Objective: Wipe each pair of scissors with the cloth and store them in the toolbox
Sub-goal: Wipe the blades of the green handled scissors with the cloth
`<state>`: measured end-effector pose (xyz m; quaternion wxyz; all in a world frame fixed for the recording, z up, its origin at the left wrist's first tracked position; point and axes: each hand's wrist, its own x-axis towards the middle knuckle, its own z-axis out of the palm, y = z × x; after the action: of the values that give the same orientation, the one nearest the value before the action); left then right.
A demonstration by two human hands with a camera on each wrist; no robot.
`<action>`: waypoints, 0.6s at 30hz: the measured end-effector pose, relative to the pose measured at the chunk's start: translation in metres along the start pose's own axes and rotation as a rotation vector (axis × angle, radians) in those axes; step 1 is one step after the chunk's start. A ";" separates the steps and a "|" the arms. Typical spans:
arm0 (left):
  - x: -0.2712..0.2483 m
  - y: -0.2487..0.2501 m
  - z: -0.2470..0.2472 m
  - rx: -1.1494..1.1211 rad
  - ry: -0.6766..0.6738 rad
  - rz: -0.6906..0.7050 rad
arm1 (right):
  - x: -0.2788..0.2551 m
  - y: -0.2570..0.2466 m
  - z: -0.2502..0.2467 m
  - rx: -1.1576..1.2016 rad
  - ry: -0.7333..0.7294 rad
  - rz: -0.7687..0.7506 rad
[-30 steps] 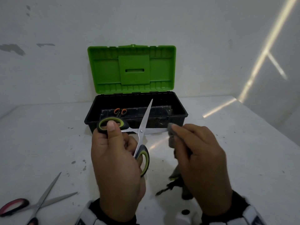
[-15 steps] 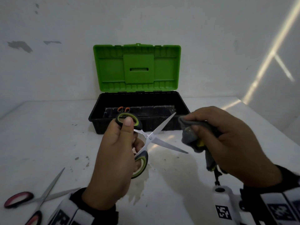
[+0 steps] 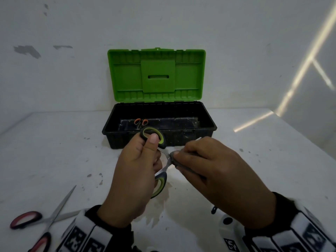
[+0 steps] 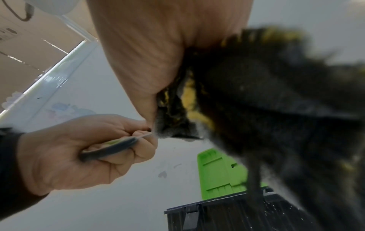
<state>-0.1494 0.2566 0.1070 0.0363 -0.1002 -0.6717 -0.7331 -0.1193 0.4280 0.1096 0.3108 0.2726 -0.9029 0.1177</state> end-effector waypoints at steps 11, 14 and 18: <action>0.000 0.002 -0.003 -0.080 0.019 -0.078 | 0.006 0.006 0.005 -0.021 0.006 -0.062; 0.001 0.002 -0.005 -0.083 0.021 -0.089 | 0.007 0.019 0.004 -0.031 0.038 -0.027; 0.002 0.002 -0.007 -0.088 0.036 -0.088 | 0.006 0.006 0.008 -0.033 0.040 -0.038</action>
<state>-0.1513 0.2499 0.1092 0.0116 -0.0590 -0.6418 -0.7645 -0.1306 0.4274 0.1064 0.3355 0.2823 -0.8929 0.1020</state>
